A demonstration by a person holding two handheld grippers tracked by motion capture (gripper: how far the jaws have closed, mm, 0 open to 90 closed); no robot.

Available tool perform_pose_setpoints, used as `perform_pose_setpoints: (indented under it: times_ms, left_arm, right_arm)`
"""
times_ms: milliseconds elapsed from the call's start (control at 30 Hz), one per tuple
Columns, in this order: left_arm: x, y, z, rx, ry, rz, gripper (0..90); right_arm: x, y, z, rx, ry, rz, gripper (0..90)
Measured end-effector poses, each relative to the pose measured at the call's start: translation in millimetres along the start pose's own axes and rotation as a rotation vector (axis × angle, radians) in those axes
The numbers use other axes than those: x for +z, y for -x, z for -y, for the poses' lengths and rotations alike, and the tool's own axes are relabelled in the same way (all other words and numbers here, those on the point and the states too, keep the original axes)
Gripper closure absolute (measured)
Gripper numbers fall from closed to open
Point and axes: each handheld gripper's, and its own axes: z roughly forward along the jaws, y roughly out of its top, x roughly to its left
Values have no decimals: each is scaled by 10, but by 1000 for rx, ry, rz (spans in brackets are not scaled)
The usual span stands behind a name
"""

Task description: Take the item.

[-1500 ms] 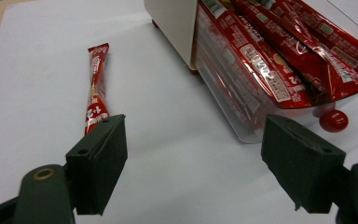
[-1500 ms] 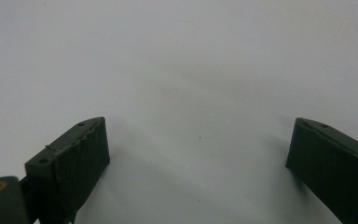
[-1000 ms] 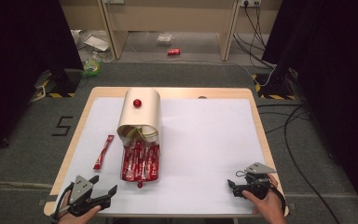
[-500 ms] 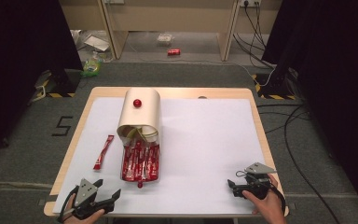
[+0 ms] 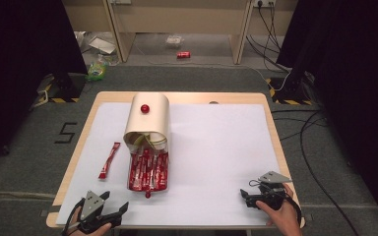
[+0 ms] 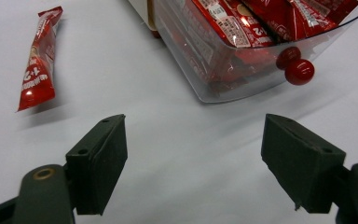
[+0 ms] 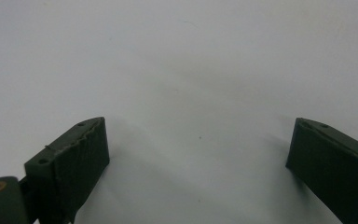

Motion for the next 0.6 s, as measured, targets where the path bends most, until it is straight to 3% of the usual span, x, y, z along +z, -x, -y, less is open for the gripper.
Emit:
perform_pose_setpoints:
  times_ms: [100, 600]
  left_arm:
    - [11, 3, 22, 2, -18, 5, 220]
    - [11, 18, 36, -1, -13, 7, 220]
  right_arm:
    - [0, 0, 0, 0, 0, 0, 58]
    - [0, 0, 0, -1, 0, 1, 58]
